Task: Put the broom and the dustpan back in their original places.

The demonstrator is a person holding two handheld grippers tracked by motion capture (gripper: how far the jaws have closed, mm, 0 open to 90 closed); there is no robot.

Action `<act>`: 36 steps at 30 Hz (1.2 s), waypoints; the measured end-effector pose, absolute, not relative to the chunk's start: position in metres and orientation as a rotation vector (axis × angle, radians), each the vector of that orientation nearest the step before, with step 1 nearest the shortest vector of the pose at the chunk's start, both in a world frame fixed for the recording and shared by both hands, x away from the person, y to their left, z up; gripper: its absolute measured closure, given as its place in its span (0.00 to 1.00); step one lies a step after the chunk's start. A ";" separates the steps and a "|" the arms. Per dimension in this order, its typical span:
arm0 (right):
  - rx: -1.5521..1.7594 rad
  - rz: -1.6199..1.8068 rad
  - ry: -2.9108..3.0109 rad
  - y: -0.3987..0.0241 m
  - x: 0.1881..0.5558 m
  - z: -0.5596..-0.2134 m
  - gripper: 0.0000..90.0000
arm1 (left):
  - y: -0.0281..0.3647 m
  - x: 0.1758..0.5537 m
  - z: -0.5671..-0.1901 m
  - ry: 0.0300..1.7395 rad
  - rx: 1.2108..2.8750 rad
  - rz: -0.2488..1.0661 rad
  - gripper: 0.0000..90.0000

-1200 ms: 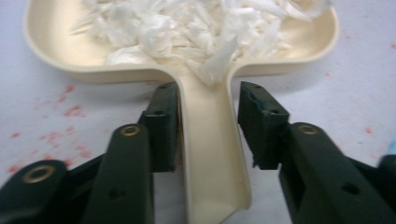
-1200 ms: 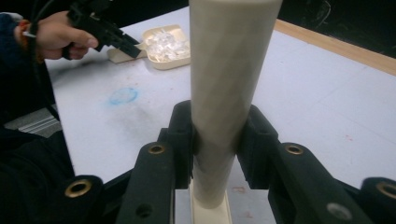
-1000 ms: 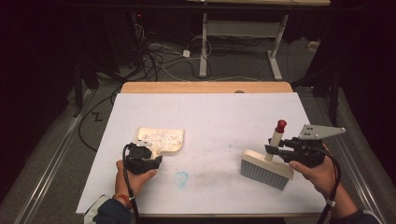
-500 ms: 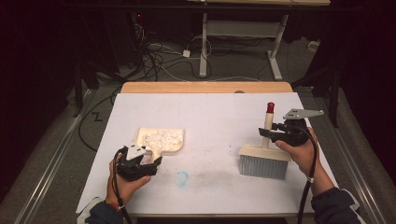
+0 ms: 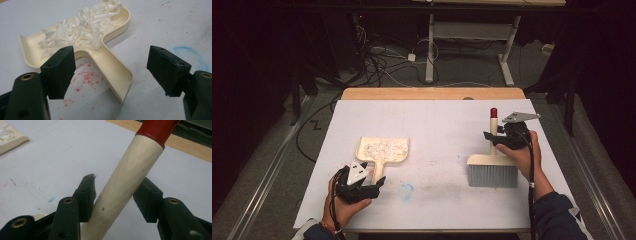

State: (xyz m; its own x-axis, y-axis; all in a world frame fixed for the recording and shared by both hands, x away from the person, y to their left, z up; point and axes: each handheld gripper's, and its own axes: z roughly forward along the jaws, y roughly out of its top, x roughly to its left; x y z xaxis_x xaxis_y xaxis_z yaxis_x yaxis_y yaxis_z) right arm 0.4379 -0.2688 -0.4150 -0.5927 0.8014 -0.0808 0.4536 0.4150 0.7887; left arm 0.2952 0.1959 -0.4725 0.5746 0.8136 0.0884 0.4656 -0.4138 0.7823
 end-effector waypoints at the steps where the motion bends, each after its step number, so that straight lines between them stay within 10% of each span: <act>1: 1.067 1.023 2.214 -0.268 0.439 -0.415 0.59 | 0.195 0.295 -0.473 1.014 2.074 0.604 0.25; 36: 0.944 1.114 2.002 -0.254 0.416 -0.394 0.39 | 0.188 0.293 -0.477 0.957 2.134 0.640 0.26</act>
State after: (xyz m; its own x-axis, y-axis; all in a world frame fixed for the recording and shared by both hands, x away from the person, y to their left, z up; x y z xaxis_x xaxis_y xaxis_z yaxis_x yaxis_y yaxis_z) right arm 0.4159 -0.2540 -0.3938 -0.5282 0.8271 -0.1919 0.2728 0.3793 0.8841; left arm 0.2935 0.1875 -0.4773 0.6047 0.7826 0.1478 0.4356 -0.4804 0.7612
